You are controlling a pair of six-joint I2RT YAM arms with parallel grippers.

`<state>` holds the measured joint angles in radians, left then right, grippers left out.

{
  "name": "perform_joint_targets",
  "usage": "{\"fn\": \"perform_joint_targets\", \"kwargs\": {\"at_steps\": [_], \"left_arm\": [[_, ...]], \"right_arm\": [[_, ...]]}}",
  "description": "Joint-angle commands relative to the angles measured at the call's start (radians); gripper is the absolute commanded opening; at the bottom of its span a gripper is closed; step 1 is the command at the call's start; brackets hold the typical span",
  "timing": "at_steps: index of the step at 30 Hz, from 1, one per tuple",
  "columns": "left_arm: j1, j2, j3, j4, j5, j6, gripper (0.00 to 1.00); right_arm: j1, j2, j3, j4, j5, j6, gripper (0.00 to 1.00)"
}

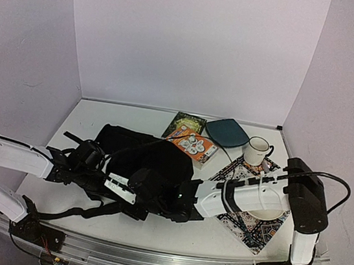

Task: Pack the student bag
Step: Grab the largest pocket of the student bag.

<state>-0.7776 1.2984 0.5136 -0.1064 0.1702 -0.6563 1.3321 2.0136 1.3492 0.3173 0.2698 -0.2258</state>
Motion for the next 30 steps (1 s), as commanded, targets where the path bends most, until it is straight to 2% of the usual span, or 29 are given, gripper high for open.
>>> {"fn": "perform_joint_targets", "kwargs": {"at_steps": [1,9,13,20,25,27,30], "left_arm": [[0.003,0.006,-0.002,0.064,0.056,-0.006,0.0],[0.006,0.007,-0.001,0.063,0.06,-0.005,0.0],[0.01,0.003,-0.003,0.061,0.062,-0.004,0.0],[0.012,-0.003,-0.003,0.052,0.07,-0.005,0.0],[0.012,-0.008,-0.006,0.048,0.072,-0.007,0.0],[0.012,-0.008,-0.009,0.048,0.073,-0.008,0.0],[0.012,-0.011,-0.012,0.048,0.073,-0.009,0.0]], "right_arm": [[0.026,0.046,0.063,0.006,0.159,-0.15,0.69],[0.048,0.117,0.091,-0.018,0.296,-0.274,0.68],[0.047,0.14,0.094,-0.017,0.354,-0.299,0.62],[0.047,0.139,0.095,0.031,0.412,-0.261,0.42],[0.045,0.1,0.073,0.072,0.402,-0.216,0.39],[0.041,0.086,0.067,0.08,0.382,-0.191,0.35],[0.036,0.08,0.061,0.081,0.366,-0.176,0.22]]}}
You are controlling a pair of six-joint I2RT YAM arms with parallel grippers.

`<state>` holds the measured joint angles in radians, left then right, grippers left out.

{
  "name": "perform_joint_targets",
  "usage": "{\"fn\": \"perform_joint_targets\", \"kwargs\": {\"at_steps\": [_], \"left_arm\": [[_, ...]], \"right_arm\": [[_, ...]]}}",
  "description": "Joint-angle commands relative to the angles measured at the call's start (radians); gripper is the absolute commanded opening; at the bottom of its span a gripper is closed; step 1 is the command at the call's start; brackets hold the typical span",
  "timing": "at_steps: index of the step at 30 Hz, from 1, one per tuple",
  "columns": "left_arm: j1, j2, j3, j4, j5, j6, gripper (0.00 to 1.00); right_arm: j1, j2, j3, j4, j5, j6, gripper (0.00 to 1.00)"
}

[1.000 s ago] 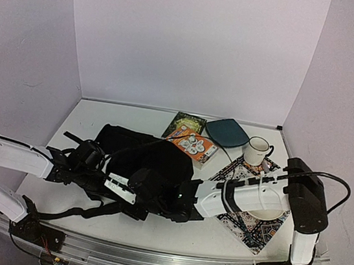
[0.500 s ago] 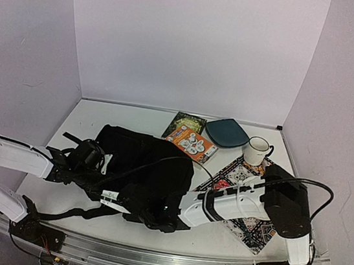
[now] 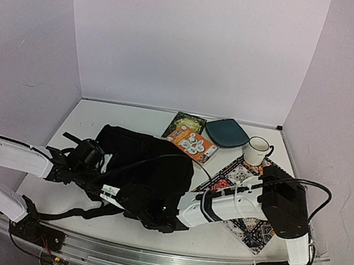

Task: Pack the student bag
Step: Grab the largest pocket of the student bag.

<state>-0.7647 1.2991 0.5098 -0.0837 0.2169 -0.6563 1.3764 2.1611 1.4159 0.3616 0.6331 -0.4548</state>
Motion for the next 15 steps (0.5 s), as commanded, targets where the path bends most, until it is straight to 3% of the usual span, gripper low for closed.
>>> {"fn": "perform_joint_targets", "kwargs": {"at_steps": [1,15], "left_arm": [[-0.001,-0.013,-0.008,0.025,0.026,-0.008,0.0],[0.006,-0.029,-0.014,0.007,-0.003,-0.007,0.0]], "right_arm": [[-0.009,-0.067,-0.008,0.037,-0.001,0.053,0.18],[-0.031,-0.159,-0.101,0.023,-0.069,0.157,0.03]]}}
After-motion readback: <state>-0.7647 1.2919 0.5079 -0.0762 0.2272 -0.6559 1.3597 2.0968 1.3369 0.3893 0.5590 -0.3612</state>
